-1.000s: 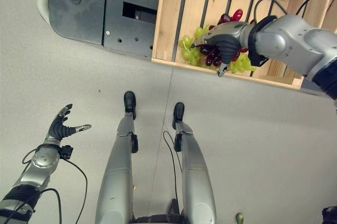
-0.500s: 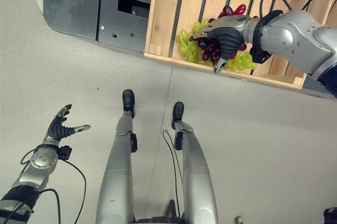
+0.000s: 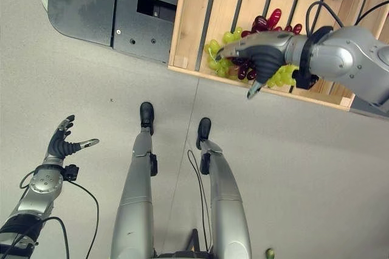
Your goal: Pick up the fruits from the basket on one side to the basket on the other side
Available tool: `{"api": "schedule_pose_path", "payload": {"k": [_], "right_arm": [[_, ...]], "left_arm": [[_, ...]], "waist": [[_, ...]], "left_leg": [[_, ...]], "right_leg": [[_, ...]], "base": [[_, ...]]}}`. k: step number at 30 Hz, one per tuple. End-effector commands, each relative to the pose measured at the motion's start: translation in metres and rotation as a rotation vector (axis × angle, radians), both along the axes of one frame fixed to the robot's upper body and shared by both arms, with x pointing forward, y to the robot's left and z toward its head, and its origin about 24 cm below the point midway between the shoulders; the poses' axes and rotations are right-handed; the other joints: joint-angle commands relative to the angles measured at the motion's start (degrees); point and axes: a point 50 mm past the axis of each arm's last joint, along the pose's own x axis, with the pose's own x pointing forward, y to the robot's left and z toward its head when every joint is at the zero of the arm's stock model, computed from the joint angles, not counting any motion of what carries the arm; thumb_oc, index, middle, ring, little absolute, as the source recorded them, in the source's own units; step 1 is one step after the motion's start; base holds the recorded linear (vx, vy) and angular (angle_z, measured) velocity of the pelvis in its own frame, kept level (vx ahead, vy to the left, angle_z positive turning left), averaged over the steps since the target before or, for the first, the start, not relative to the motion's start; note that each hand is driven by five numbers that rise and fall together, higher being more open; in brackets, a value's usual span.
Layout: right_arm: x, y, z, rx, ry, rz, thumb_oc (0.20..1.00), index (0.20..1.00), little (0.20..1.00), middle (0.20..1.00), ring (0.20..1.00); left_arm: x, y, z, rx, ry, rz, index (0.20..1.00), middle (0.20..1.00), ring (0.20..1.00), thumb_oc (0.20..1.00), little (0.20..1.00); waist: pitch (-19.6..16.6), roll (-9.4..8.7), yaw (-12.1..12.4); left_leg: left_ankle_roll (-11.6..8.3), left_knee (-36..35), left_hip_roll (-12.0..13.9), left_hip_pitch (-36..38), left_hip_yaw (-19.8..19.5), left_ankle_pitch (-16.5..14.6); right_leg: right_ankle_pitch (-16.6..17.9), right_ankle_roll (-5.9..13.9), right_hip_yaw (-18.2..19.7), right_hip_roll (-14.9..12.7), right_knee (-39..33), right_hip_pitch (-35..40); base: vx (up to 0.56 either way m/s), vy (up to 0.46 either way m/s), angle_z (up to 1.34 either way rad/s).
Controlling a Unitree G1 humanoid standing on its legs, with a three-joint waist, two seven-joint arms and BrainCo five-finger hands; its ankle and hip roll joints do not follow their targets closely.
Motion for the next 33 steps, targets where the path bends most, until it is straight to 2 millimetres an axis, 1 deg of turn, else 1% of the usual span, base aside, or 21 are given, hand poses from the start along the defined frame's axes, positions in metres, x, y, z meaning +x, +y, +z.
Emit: {"api": "schedule_pose_path", "payload": {"k": [1, 3, 4, 8, 14, 15, 17, 18, 19, 20, 21, 22, 25, 26, 27, 28, 30, 31, 32, 33], "right_arm": [[-0.016, -0.002, -0.006, 0.041, 0.086, 0.049, 1.0, 1.0, 1.0, 1.0, 1.0], [-0.029, -0.006, -0.002, 0.026, 0.075, 0.045, 1.0, 1.0, 1.0, 1.0, 1.0], [-0.029, -0.006, -0.002, 0.026, 0.075, 0.045, 1.0, 1.0, 1.0, 1.0, 1.0], [-0.037, -0.011, 0.007, 0.034, 0.04, 0.031, 1.0, 1.0, 1.0, 1.0, 1.0], [-0.032, -0.029, 0.016, 0.077, -0.01, -0.053, 1.0, 1.0, 1.0, 1.0, 1.0], [-0.032, -0.029, 0.016, 0.077, -0.01, -0.053, 1.0, 1.0, 1.0, 1.0, 1.0], [-0.027, -0.039, 0.022, 0.1, -0.056, -0.1, 1.0, 1.0, 1.0, 1.0, 1.0], [-0.022, -0.045, 0.027, 0.124, -0.092, -0.129, 1.0, 1.0, 1.0, 1.0, 1.0], [-0.022, -0.046, 0.027, 0.125, -0.091, -0.128, 1.0, 1.0, 1.0, 1.0, 1.0], [-0.017, -0.057, 0.031, 0.147, -0.123, -0.184, 1.0, 1.0, 1.0, 1.0, 1.0], [-0.017, -0.058, 0.031, 0.147, -0.123, -0.184, 1.0, 1.0, 1.0, 1.0, 1.0], [-0.011, -0.071, 0.034, 0.151, -0.175, -0.25, 1.0, 1.0, 1.0, 1.0, 1.0], [-0.005, -0.077, 0.038, 0.152, -0.213, -0.283, 1.0, 1.0, 1.0, 1.0, 1.0], [0.001, -0.082, 0.045, 0.15, -0.273, -0.317, 1.0, 1.0, 1.0, 1.0, 1.0], [0.001, -0.082, 0.045, 0.149, -0.274, -0.317, 1.0, 1.0, 1.0, 1.0, 1.0], [0.008, -0.083, 0.054, 0.147, -0.329, -0.335, 1.0, 1.0, 1.0, 1.0, 1.0], [0.011, -0.082, 0.059, 0.147, -0.356, -0.339, 1.0, 1.0, 1.0, 1.0, 1.0], [0.018, -0.082, 0.067, 0.152, -0.409, -0.354, 1.0, 1.0, 1.0, 1.0, 1.0], [0.019, -0.081, 0.068, 0.148, -0.41, -0.352, 1.0, 1.0, 1.0, 1.0, 1.0], [0.023, -0.075, 0.078, 0.117, -0.461, -0.347, 1.0, 1.0, 1.0, 1.0, 1.0]], "left_arm": [[-0.026, 0.021, 0.001, 0.015, -0.014, 0.075, 1.0, 1.0, 1.0, 1.0, 1.0], [-0.03, 0.028, 0.004, 0.037, -0.013, 0.09, 1.0, 1.0, 1.0, 1.0, 1.0], [-0.03, 0.028, 0.005, 0.038, -0.013, 0.09, 1.0, 1.0, 1.0, 1.0, 1.0], [-0.031, 0.032, 0.01, 0.058, -0.023, 0.101, 1.0, 1.0, 1.0, 1.0, 1.0], [-0.029, 0.03, 0.015, 0.065, -0.038, 0.082, 1.0, 1.0, 1.0, 1.0, 1.0], [-0.029, 0.03, 0.015, 0.066, -0.038, 0.082, 1.0, 1.0, 1.0, 1.0, 1.0], [-0.029, 0.028, 0.014, 0.064, -0.035, 0.076, 1.0, 1.0, 1.0, 1.0, 1.0], [-0.029, 0.027, 0.012, 0.058, -0.033, 0.074, 1.0, 1.0, 1.0, 1.0, 1.0], [-0.029, 0.027, 0.012, 0.059, -0.033, 0.074, 1.0, 1.0, 1.0, 1.0, 1.0], [-0.028, 0.027, 0.013, 0.059, -0.036, 0.073, 1.0, 1.0, 1.0, 1.0, 1.0], [-0.028, 0.027, 0.013, 0.06, -0.036, 0.073, 1.0, 1.0, 1.0, 1.0, 1.0], [-0.027, 0.027, 0.015, 0.063, -0.04, 0.074, 1.0, 1.0, 1.0, 1.0, 1.0], [-0.025, 0.028, 0.018, 0.077, -0.044, 0.07, 1.0, 1.0, 1.0, 1.0, 1.0], [-0.023, 0.028, 0.022, 0.087, -0.052, 0.066, 1.0, 1.0, 1.0, 1.0, 1.0], [-0.023, 0.028, 0.021, 0.085, -0.052, 0.067, 1.0, 1.0, 1.0, 1.0, 1.0], [-0.021, 0.028, 0.024, 0.098, -0.051, 0.061, 1.0, 1.0, 1.0, 1.0, 1.0], [-0.02, 0.027, 0.023, 0.098, -0.052, 0.059, 1.0, 1.0, 1.0, 1.0, 1.0], [-0.017, 0.025, 0.024, 0.1, -0.053, 0.051, 1.0, 1.0, 1.0, 1.0, 1.0], [-0.017, 0.025, 0.024, 0.096, -0.054, 0.051, 1.0, 1.0, 1.0, 1.0, 1.0], [-0.014, 0.025, 0.028, 0.114, -0.061, 0.045, 1.0, 1.0, 1.0, 1.0, 1.0]], "waist": [[2.55, -3.52, -1.76], [2.55, -4.6, -2.55], [2.55, -4.62, -2.54], [2.55, -5.98, -3.19], [2.55, -6.66, -3.56], [2.55, -6.68, -3.54], [2.55, -6.81, -3.43], [2.55, -6.44, -3.5], [2.55, -6.48, -3.48], [2.55, -6.31, -3.47], [2.55, -6.35, -3.44], [2.55, -6.33, -3.21], [2.55, -6.28, -2.89], [2.55, -6.22, -2.54], [2.55, -6.18, -2.6], [2.55, -6.01, -2.17], [2.55, -5.7, -2.05], [2.55, -5.43, -1.72], [2.55, -5.25, -1.86], [2.55, -5.12, -1.47]], "left_leg": [[-0.63, 5.43, 0.21, 2.85, 0.44, -6.69], [-0.73, 5.48, 0.38, 3.14, 0.35, -6.66], [-0.73, 5.47, 0.37, 3.14, 0.35, -6.66], [-0.87, 4.82, 0.69, 3.71, 0.36, -6.35], [-1.0, 4.65, 0.81, 3.77, 0.26, -6.16], [-1.0, 4.65, 0.81, 3.77, 0.26, -6.16], [-0.94, 4.63, 0.86, 3.71, 0.25, -6.17], [-0.93, 4.58, 0.84, 3.64, 0.19, -6.19], [-0.93, 4.59, 0.83, 3.64, 0.18, -6.19], [-0.91, 4.57, 0.77, 3.53, 0.11, -6.15], [-0.91, 4.57, 0.77, 3.53, 0.11, -6.15], [-0.89, 4.43, 0.75, 3.49, 0.08, -6.12], [-0.86, 4.31, 0.73, 3.49, 0.09, -6.14], [-0.83, 4.36, 0.74, 3.31, 0.06, -6.17], [-0.83, 4.37, 0.74, 3.32, 0.07, -6.18], [-0.77, 4.48, 0.68, 3.09, 0.05, -6.17], [-0.73, 4.5, 0.65, 3.04, 0.03, -6.16], [-0.71, 4.43, 0.67, 2.93, 0.06, -6.12], [-0.71, 4.43, 0.68, 2.94, 0.08, -6.12], [-0.69, 4.68, 0.65, 2.53, 0.14, -6.15]], "right_leg": [[4.74, 7.01, 1.87, -0.67, -6.52, 4.56], [4.76, 7.0, 1.9, -0.63, -6.58, 4.97], [4.76, 7.0, 1.89, -0.64, -6.58, 4.96], [4.99, 7.08, 1.92, -0.36, -7.04, 5.51], [5.16, 6.97, 1.86, -0.13, -7.11, 5.53], [5.16, 6.97, 1.86, -0.13, -7.11, 5.53], [5.19, 6.94, 1.91, 0.0, -7.19, 5.38], [5.1, 6.9, 1.96, 0.04, -7.12, 5.26], [5.09, 6.9, 1.96, 0.04, -7.11, 5.26], [5.12, 6.87, 1.99, 0.0, -7.06, 5.17], [5.12, 6.87, 1.99, 0.0, -7.06, 5.17], [5.17, 6.92, 1.92, 0.03, -7.1, 5.09], [5.19, 6.93, 1.82, 0.03, -7.08, 4.96], [5.22, 6.89, 1.76, -0.02, -7.02, 4.78], [5.22, 6.89, 1.77, -0.02, -7.01, 4.78], [5.32, 6.94, 1.74, -0.06, -6.98, 4.53], [5.38, 6.95, 1.81, -0.08, -6.98, 4.41], [5.54, 7.02, 1.98, -0.05, -7.22, 4.37], [5.54, 7.02, 2.0, -0.05, -7.22, 4.36], [5.58, 7.04, 1.99, -0.07, -7.17, 4.05]], "base": [[0.01, -0.006, 0.05], [0.0, -0.004, 0.02], [0.0, 0.0, 0.0], [0.0, -0.004, -0.02], [0.0, -0.006, -0.04], [0.0, 0.0, 0.0], [0.0, 0.0, 0.0], [0.0, 0.0, 0.0], [0.0, 0.0, 0.0], [0.0, 0.0, 0.0], [0.0, 0.0, 0.0], [0.0, 0.0, 0.0], [0.0, 0.0, 0.0], [0.0, 0.0, 0.0], [0.0, 0.0, 0.0], [0.0, 0.0, 0.0], [0.0, 0.0, -0.02], [0.0, 0.0, 0.0], [-0.01, -0.007, -0.04], [0.0, 0.0, 0.0]]}}
